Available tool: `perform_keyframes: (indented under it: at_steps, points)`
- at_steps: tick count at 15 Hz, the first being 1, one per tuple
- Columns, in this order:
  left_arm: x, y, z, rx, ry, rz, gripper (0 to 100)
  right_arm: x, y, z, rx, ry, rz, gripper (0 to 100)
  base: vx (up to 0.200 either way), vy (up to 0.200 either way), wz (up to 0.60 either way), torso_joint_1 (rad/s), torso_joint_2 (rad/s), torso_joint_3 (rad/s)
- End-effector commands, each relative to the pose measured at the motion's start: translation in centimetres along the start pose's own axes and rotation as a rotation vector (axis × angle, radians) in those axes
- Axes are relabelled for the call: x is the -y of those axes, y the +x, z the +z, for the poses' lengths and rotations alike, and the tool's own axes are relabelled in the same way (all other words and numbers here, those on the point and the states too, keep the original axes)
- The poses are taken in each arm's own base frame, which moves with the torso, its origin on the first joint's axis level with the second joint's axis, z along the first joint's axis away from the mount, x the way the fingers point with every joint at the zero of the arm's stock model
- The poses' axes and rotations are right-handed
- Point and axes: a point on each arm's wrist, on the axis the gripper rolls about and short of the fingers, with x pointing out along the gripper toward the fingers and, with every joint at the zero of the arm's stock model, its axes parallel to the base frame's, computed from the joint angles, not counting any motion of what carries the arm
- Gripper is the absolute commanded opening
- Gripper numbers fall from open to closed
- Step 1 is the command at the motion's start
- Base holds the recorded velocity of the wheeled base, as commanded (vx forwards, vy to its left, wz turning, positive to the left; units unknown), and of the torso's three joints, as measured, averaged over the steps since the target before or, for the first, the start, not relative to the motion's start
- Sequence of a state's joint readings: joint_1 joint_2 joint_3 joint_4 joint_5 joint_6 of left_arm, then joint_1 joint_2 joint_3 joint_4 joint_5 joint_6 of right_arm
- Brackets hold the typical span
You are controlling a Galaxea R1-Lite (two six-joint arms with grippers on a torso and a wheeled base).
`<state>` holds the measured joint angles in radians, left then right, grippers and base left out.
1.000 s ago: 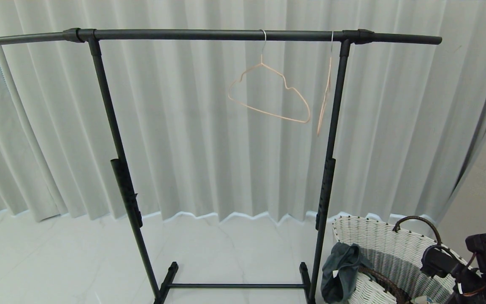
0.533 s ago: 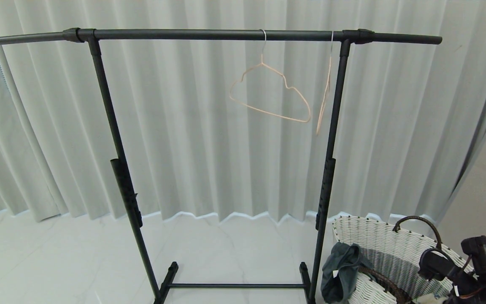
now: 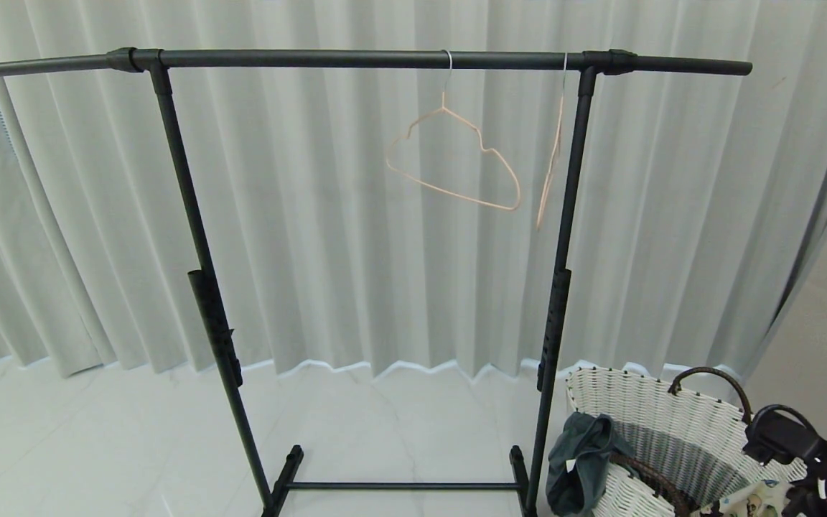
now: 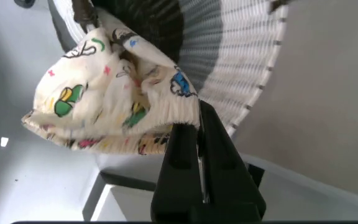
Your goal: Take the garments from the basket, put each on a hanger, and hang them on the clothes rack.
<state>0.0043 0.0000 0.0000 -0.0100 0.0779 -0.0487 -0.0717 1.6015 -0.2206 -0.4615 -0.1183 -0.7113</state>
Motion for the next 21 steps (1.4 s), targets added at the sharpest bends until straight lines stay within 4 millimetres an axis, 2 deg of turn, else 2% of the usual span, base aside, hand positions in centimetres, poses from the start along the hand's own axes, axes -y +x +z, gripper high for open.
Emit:
perform_keyframes:
  at_steps: [1, 3, 4, 7, 9, 11, 17, 21]
  points:
    - [0.0, 0.0, 0.0, 0.001, 0.000, 0.001, 100, 1.7, -8.6, 0.7, 0.163, 0.016, -0.129, 0, 0.000, 0.000, 0.00, 0.000, 0.00, 0.000]
    - [0.0, 0.0, 0.0, 0.001, 0.000, 0.001, 100, 2.0, -13.5, 0.5, 0.202, 0.024, -0.132, 0, 0.000, 0.000, 0.00, 0.000, 0.00, 0.000]
    - [0.0, 0.0, 0.0, 0.001, 0.000, 0.001, 100, 2.1, -15.1, 0.5, 0.235, 0.057, -0.138, 0, 0.000, 0.000, 0.00, 0.000, 0.00, 0.000]
    - [0.0, 0.0, 0.0, -0.001, 0.006, 0.001, 100, 2.3, -19.1, 0.2, 0.366, 0.114, -0.192, 0, 0.000, 0.000, 0.00, 0.000, 0.00, 0.000]
    - [0.0, 0.0, 0.0, -0.001, 0.006, 0.001, 100, 2.0, -20.6, -0.2, 0.394, 0.097, -0.183, 0, 0.000, 0.000, 0.00, 0.000, 0.00, 0.000]
    - [0.0, 0.0, 0.0, 0.001, 0.001, 0.001, 100, 1.8, -20.9, -0.5, 0.416, 0.090, -0.183, 0, 0.000, 0.000, 0.00, 0.000, 0.00, 0.000]
    - [0.0, 0.0, 0.0, -0.001, 0.004, 0.001, 100, 1.5, -20.9, -0.2, 0.451, 0.043, -0.139, 0, -0.200, 0.000, 0.00, 0.000, 0.00, 0.004]
    - [0.0, 0.0, 0.0, 0.001, 0.001, 0.001, 100, 1.0, -20.1, 1.1, 0.472, -0.012, -0.030, 0, -0.150, 0.000, 0.00, 0.002, 0.00, 0.001]
